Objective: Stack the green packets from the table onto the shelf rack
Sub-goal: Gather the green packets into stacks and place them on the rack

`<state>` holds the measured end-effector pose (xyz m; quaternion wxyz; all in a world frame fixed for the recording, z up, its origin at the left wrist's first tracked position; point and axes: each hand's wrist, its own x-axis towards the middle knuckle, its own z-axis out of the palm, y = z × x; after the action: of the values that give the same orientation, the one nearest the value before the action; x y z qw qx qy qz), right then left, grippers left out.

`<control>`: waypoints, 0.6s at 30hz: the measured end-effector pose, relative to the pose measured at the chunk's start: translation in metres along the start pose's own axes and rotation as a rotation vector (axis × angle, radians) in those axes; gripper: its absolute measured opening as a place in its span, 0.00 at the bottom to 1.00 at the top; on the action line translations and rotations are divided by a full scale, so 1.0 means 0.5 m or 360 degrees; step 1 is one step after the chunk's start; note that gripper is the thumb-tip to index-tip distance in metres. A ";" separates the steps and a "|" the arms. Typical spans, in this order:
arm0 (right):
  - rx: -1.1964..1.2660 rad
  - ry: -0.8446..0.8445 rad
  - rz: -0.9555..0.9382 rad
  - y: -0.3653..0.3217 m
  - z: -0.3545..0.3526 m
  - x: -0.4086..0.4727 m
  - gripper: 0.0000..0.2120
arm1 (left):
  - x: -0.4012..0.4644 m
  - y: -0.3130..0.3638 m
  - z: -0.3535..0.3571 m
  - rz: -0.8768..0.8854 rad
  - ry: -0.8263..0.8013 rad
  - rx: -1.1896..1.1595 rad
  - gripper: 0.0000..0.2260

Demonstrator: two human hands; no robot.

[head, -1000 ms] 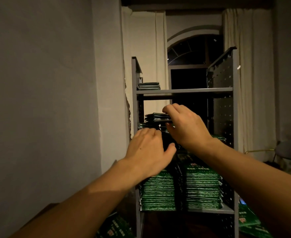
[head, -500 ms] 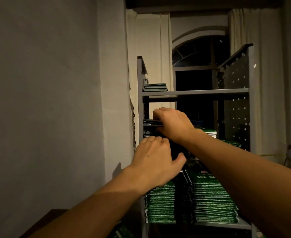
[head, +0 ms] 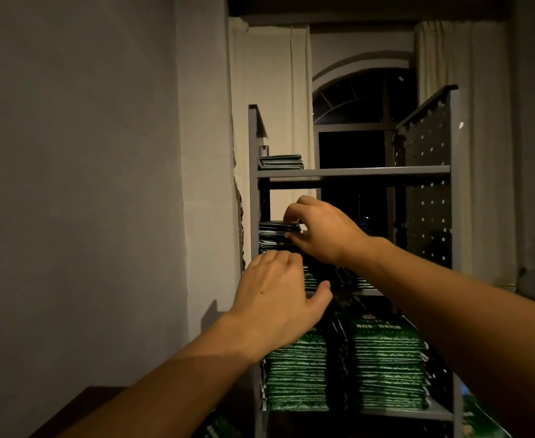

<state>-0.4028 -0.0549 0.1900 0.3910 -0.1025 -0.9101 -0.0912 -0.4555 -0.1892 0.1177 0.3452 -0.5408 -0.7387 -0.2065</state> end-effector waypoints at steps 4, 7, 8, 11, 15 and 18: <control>0.0010 -0.0036 -0.0008 -0.008 -0.063 -0.059 0.07 | -0.018 0.016 -0.015 0.0009 -0.0001 -0.0009 0.23; -0.0016 -0.0101 -0.0004 -0.015 -0.100 -0.112 0.08 | -0.041 0.027 -0.032 0.0012 -0.0011 -0.0072 0.22; -0.0016 -0.0135 0.0011 -0.020 -0.116 -0.138 0.08 | -0.053 0.036 -0.043 0.0016 -0.0014 -0.0101 0.21; -0.0038 -0.0262 0.0050 -0.038 -0.142 -0.196 0.07 | -0.088 0.048 -0.067 0.0019 -0.0007 -0.0120 0.17; -0.0047 -0.0364 0.0082 -0.064 -0.169 -0.273 0.05 | -0.144 0.076 -0.089 -0.0025 -0.0091 -0.0104 0.14; 0.0004 -0.0449 0.0118 -0.087 -0.175 -0.342 0.05 | -0.195 0.097 -0.091 -0.0055 -0.0230 -0.0167 0.14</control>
<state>-0.2382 -0.1382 0.1208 0.2625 -0.1473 -0.9517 -0.0601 -0.3795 -0.2680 0.0734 0.2585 -0.5588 -0.7592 -0.2112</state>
